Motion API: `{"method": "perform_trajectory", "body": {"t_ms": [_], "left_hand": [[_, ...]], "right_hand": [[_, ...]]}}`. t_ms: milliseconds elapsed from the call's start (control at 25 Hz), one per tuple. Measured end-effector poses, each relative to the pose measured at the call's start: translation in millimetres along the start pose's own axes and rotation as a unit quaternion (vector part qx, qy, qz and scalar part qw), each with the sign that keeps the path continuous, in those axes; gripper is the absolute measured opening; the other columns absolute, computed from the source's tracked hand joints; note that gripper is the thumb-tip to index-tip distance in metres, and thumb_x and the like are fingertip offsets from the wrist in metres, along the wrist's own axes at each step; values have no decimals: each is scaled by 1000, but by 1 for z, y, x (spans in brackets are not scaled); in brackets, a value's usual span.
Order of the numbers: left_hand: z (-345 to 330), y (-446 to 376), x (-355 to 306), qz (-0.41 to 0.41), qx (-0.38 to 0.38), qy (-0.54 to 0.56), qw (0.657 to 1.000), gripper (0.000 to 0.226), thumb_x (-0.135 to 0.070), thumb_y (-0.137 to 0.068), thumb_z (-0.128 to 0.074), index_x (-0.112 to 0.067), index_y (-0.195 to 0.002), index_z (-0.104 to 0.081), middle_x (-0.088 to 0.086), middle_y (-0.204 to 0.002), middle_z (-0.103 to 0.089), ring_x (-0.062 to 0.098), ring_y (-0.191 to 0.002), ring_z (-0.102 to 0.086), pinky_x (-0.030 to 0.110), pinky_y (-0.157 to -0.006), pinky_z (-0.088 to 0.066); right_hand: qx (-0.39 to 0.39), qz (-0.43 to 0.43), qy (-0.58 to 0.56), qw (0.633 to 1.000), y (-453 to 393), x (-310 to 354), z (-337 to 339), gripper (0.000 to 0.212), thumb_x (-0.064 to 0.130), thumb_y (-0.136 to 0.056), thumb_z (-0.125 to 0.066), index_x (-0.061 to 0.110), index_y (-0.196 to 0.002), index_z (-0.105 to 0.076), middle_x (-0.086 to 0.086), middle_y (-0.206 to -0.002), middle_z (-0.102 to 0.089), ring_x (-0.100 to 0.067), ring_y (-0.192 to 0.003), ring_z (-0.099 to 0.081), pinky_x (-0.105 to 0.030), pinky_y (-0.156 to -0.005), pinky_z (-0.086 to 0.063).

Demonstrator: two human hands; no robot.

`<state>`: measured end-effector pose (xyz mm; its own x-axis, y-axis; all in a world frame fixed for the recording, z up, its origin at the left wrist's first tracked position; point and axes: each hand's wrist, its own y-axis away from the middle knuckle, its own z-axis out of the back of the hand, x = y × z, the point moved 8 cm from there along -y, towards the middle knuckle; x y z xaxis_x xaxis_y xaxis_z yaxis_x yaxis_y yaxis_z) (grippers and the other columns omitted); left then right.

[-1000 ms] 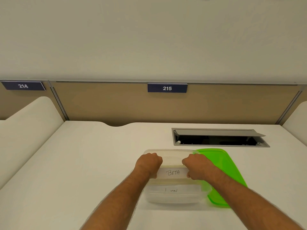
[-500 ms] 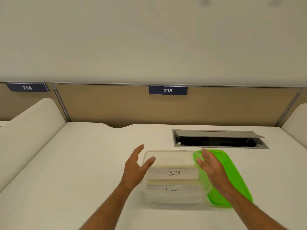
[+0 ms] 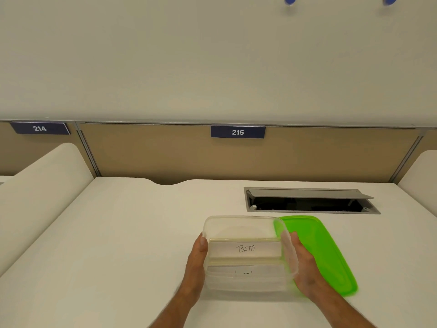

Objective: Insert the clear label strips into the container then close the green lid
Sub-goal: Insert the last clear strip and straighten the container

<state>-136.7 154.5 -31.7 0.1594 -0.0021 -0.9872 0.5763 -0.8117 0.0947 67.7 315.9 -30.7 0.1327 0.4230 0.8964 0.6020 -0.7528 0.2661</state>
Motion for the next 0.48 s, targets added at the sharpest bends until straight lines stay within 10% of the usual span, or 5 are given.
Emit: {"method": "perform_trajectory", "body": {"t_ms": [160,480], "left_hand": [[-6,9,-8,-7,15,-7,1000,56,-69,-94,-35,-40,-139,-51,-10,-139,-60,11,-130,-54,41,-103,-44],[-7,44,-22,-29,8,2,1000,51,-66,-95,-33,-45,-140,-49,-18,-140,-57,0,-130,-51,29,-98,-43]], "right_hand": [[-16,4,-18,1000,8,3,-2,49,64,-83,-42,33,-100,-77,4,-106,-76,-9,-93,-73,-21,-62,-58],[0,47,-36,998,42,11,-12,59,64,-89,-38,25,-122,-67,-11,-121,-70,-26,-110,-68,-33,-72,-60]]}}
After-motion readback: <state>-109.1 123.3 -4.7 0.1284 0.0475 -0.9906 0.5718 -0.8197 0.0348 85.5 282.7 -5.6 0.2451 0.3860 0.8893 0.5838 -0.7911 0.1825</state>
